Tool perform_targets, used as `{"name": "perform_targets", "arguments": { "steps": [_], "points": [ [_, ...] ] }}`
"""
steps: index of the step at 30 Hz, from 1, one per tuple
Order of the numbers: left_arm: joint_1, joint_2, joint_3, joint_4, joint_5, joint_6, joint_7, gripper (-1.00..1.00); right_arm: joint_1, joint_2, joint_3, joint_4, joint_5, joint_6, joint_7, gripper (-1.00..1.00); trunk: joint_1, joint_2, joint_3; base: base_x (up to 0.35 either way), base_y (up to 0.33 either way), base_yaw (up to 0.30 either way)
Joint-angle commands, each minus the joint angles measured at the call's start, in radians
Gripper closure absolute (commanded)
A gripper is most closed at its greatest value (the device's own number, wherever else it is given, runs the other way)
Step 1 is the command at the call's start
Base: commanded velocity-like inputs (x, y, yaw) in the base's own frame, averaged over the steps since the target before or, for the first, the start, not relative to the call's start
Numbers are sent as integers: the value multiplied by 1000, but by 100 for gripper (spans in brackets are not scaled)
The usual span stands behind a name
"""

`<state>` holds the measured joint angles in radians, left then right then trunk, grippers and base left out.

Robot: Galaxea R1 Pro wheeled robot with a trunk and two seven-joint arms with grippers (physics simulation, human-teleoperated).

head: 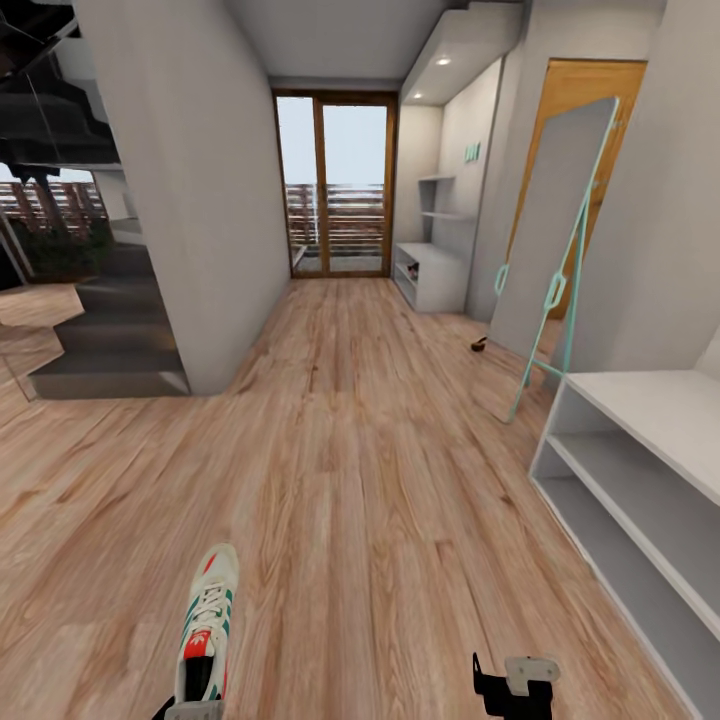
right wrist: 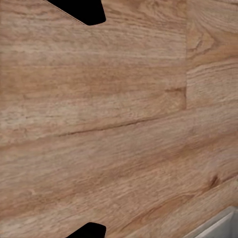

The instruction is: Pick up the two gym shoes and the two sandals from the corridor floor and place them onto the hallstand (shoe rack) in the corridor, making sure they are on the rack and not on the floor. Arrange them so the two gym shoes are next to each other and the two sandals are next to each other.

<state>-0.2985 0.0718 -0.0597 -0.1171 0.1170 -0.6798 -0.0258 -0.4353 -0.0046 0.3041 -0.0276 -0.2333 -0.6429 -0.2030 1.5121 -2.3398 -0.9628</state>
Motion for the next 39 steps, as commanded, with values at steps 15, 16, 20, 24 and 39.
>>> {"name": "perform_targets", "arguments": {
  "steps": [15, 16, 20, 24, 39],
  "points": [
    [-1, 0, -6, 1, 10, -3, -3, 100, 0, 0, 9, 0, -6, -2, -4, -100, 0, 0, -1, 336, 0, 0],
    [-1, 0, -6, 1, 10, -3, -3, 100, 0, 0, 9, 0, -6, -2, -4, -100, 0, 0, -1, 336, 0, 0],
    [-1, 0, -6, 1, 10, -3, -3, 100, 0, 0, 9, 0, -6, -1, -4, -100, 0, 0, -1, 336, 0, 0],
    [-1, 0, -6, 1, 10, -3, -3, 100, 0, 0, 9, 0, -6, -2, -4, -100, 0, 0, -1, 336, 0, 0],
    [-1, 0, -6, 1, 10, -3, -2, 100, 0, 0, 9, 0, -7, -2, -4, -100, 0, 0, -1, 336, 0, 0]
  ]
}}
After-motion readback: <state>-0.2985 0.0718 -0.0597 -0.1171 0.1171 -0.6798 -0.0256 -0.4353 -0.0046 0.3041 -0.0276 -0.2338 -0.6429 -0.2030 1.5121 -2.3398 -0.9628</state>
